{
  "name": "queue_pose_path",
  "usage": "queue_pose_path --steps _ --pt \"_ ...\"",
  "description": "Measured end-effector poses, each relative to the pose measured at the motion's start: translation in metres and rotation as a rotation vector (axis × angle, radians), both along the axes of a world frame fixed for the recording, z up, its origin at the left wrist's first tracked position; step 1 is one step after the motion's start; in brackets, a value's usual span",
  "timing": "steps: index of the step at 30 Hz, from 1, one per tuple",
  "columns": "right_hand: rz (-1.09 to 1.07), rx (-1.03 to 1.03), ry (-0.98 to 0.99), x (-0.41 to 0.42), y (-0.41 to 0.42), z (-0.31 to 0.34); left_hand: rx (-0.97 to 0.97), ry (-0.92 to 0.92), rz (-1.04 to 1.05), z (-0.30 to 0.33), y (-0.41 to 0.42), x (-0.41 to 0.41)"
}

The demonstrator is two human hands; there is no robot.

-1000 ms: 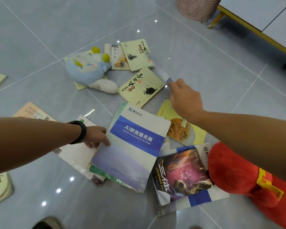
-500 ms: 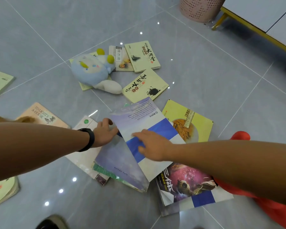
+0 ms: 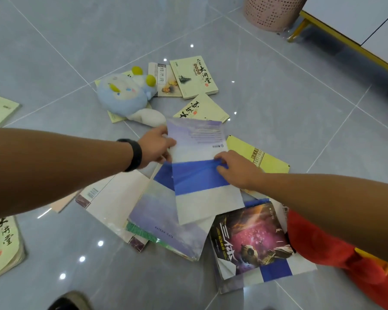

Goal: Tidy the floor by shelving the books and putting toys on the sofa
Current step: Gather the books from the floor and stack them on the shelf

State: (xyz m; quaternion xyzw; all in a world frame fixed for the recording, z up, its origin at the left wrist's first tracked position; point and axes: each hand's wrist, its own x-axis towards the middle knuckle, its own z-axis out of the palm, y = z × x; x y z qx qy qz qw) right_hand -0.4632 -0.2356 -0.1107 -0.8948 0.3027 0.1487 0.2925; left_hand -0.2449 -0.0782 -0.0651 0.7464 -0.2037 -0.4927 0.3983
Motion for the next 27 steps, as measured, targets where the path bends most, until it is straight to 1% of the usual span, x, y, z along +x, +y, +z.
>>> queue_pose_path --steps 2,4,6,7,8,10,11,12,15,17,19,21,24,25,27 --pt "-0.255 0.132 -0.131 0.009 -0.011 0.009 -0.117 0.012 0.065 0.02 -0.019 0.004" --pt "-0.505 0.306 -0.23 0.018 -0.025 0.023 -0.278 -0.038 0.111 0.043 -0.039 0.008" --pt "-0.683 0.469 -0.236 0.021 -0.042 0.043 -0.417 -0.09 0.163 0.06 -0.056 0.009" --pt "-0.741 0.53 -0.232 0.019 -0.05 0.052 -0.439 -0.103 0.173 0.064 -0.06 0.009" --pt "-0.792 0.578 -0.242 0.015 -0.058 0.06 -0.432 -0.082 0.179 0.065 -0.063 0.009" --pt "-0.885 0.678 -0.294 0.006 -0.075 0.067 -0.357 0.006 0.192 0.059 -0.057 0.008" --pt "-0.91 0.73 -0.305 0.001 -0.08 0.069 -0.304 0.021 0.177 0.055 -0.049 0.005" --pt "-0.91 0.767 -0.286 -0.004 -0.084 0.069 -0.24 -0.015 0.13 0.048 -0.039 0.002" --pt "-0.787 0.803 -0.07 -0.014 -0.073 0.059 -0.037 -0.233 -0.095 0.018 -0.002 -0.005" --pt "-0.677 0.8 0.105 -0.014 -0.053 0.046 0.086 -0.311 -0.276 -0.002 0.021 -0.007" --pt "-0.477 0.753 0.306 -0.012 -0.03 0.034 0.189 -0.396 -0.395 -0.02 0.038 -0.013" --pt "-0.29 0.647 0.423 -0.007 -0.01 0.026 0.227 -0.449 -0.363 -0.033 0.05 -0.023" --pt "-0.164 0.527 0.413 0.0 -0.001 0.019 0.222 -0.476 -0.201 -0.045 0.055 -0.03" --pt "-0.095 0.448 0.404 0.001 -0.001 0.02 0.264 -0.446 -0.159 -0.046 0.054 -0.032" --pt "0.144 0.138 0.436 -0.001 -0.009 0.024 0.343 -0.334 -0.103 -0.047 0.052 -0.029"
